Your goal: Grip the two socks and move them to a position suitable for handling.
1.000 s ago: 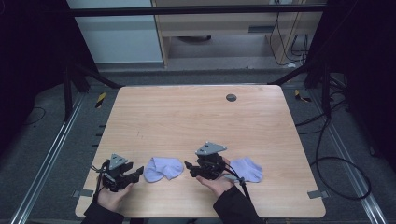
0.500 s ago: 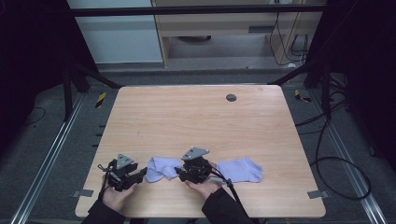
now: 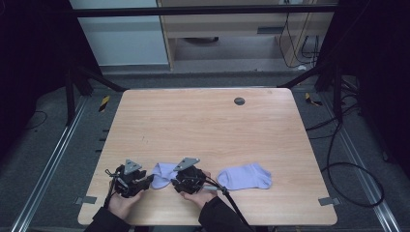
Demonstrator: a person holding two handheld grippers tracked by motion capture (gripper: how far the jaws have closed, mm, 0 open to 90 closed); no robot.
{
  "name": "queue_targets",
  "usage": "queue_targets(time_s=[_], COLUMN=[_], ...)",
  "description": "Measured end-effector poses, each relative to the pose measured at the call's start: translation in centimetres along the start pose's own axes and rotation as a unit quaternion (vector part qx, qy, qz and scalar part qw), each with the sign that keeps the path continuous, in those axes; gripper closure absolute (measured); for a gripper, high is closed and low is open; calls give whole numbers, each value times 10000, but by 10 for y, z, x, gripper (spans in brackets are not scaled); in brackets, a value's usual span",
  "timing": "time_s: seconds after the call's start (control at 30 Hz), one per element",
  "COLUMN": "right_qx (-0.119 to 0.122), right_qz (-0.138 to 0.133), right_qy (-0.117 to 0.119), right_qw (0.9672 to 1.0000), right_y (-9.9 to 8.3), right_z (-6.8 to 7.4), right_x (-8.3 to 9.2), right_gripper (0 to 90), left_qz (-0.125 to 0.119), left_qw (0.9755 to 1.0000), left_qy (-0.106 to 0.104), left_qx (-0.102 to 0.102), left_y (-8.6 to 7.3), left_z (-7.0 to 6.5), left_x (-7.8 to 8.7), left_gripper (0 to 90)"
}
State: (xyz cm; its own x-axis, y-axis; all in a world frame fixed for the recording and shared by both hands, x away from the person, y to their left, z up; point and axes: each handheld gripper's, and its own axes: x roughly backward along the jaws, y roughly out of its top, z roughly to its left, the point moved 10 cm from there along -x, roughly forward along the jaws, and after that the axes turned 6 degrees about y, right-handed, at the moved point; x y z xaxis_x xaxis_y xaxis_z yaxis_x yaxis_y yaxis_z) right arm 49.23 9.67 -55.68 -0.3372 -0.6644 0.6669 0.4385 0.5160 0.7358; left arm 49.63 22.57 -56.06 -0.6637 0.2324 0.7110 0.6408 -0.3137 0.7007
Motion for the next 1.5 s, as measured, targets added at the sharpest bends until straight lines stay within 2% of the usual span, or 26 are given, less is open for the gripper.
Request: queue_targets(time_s=[0.13,0.3,0.37,0.5,0.53,0.63,0.83,0.93,1.07,1.1,1.33,1.5], right_qx=[23,-12,0,121,105,-126,-317,-436,-526,-609,-843,-959], right_qz=[104,106,105,145,171,145,-399,-608,-750,-798,-782,-632], right_qy=[8,6,17,-115,-152,-40,11,-10,-184,-236,-364,-671], right_qw=[9999,9999,9999,9998,9997,9998,9987,9972,9956,9947,9927,9911], right_y=[-3,-5,-6,-7,-7,-6,10,20,30,34,39,44], right_z=[2,2,2,1,0,0,-3,-8,-18,-23,-41,-60], right_x=[-7,-11,-11,-10,-10,-9,4,11,16,16,9,3], right_gripper=[612,650,677,770,795,830,836,835,834,833,826,812], left_qz=[30,62,89,123,125,150,151,165,172,173,188,185], left_qw=[10000,9999,9999,9998,9998,9998,9996,9996,9995,9994,9992,9992], left_qy=[-18,-46,-52,-64,-66,-101,-203,-211,-252,-261,-292,-298], left_qx=[-27,-78,-87,-109,-114,-115,-84,-123,-117,-119,-196,-197], left_y=[-1,-1,-2,-2,-2,-2,-2,-2,-2,-2,-2,-2], left_z=[-1,-3,-3,-5,-5,-5,-8,-8,-8,-8,-8,-8], left_x=[-1,-2,-3,-5,-5,-5,-5,-5,-5,-5,-5,-5], left_gripper=[640,675,693,733,742,771,838,852,860,861,862,862])
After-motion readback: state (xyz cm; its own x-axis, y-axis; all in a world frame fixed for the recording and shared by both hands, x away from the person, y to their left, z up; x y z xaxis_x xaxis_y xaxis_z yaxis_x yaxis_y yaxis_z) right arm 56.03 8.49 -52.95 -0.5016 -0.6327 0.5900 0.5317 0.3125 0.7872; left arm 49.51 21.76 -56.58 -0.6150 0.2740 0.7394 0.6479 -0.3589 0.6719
